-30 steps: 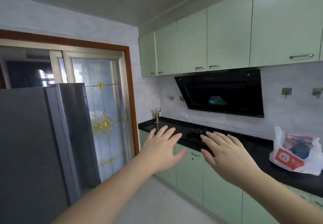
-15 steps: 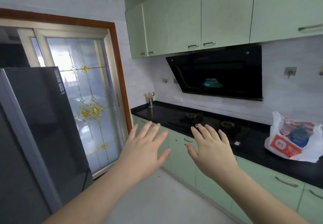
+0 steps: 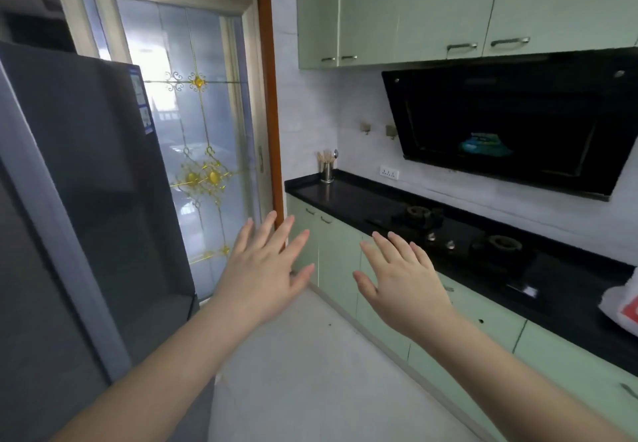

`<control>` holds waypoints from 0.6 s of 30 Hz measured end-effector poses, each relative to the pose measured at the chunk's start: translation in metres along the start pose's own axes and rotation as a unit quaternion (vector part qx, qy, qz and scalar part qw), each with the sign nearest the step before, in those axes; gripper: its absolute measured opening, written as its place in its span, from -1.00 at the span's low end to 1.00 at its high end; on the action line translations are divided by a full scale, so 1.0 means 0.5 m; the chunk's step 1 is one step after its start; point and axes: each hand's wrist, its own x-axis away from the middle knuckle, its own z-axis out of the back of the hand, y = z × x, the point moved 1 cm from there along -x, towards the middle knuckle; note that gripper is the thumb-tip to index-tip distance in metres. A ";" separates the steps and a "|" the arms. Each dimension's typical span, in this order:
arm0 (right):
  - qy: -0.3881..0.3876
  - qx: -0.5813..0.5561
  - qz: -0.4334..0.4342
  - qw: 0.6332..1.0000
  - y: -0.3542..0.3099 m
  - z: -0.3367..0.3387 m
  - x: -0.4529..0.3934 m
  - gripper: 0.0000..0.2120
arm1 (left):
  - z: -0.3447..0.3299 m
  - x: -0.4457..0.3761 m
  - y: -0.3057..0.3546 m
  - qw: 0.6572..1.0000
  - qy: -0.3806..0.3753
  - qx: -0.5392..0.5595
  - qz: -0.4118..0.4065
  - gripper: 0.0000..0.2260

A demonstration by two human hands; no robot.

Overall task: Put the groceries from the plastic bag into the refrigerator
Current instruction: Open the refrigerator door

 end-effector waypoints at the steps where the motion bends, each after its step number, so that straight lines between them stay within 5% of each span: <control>1: 0.000 0.003 0.003 1.000 -0.012 -0.011 -0.021 -0.41 | -0.012 -0.010 -0.023 1.000 -0.003 0.002 0.002 -0.28; 7: -0.009 0.006 0.025 1.000 -0.070 -0.072 -0.126 -0.19 | -0.074 -0.054 -0.117 1.000 -0.024 0.000 0.016 -0.33; 13: -0.022 -0.027 0.065 0.997 -0.108 -0.132 -0.233 -0.44 | -0.137 -0.079 -0.190 0.996 -0.050 -0.030 0.063 -0.42; 18: -0.029 -0.036 0.121 0.992 -0.136 -0.190 -0.327 -0.34 | -0.198 -0.104 -0.240 0.989 -0.061 -0.051 0.122 -0.46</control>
